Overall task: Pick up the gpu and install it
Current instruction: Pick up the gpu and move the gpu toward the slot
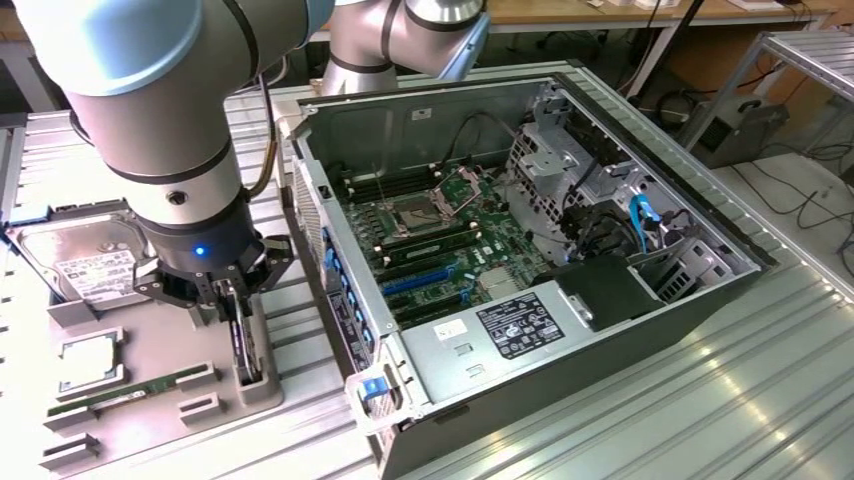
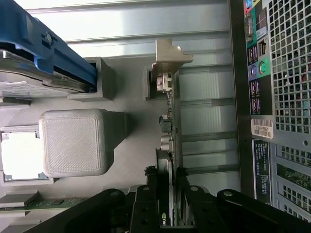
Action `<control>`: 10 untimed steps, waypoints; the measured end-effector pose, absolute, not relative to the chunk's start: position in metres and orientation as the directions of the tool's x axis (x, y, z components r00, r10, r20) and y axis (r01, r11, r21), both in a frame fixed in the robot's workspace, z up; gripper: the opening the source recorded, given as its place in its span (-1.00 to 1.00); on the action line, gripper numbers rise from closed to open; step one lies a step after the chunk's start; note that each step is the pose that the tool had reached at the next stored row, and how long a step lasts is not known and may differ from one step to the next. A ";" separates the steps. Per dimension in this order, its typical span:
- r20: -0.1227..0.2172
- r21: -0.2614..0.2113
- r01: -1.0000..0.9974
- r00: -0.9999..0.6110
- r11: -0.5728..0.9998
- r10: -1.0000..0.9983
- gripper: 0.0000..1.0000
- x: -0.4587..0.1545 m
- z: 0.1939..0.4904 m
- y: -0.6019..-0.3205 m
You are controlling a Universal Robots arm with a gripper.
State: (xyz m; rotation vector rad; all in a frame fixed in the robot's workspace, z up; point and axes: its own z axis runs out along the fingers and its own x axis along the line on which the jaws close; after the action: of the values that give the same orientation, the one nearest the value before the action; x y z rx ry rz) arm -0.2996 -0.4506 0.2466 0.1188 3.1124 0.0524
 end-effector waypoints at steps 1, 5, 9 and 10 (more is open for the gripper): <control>-0.025 0.035 0.076 -0.997 0.997 0.077 -0.47 -0.300 0.247 -0.451; -0.025 0.035 0.072 -0.997 0.997 0.073 -0.47 -0.300 0.247 -0.451; -0.025 0.035 0.043 -0.999 0.998 0.044 -0.47 -0.300 0.247 -0.451; -0.025 0.035 0.035 -0.999 0.999 0.036 -0.47 -0.300 0.247 -0.451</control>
State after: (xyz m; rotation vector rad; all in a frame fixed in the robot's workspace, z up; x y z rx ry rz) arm -0.2996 -0.4506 0.2466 0.0560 3.1148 0.0532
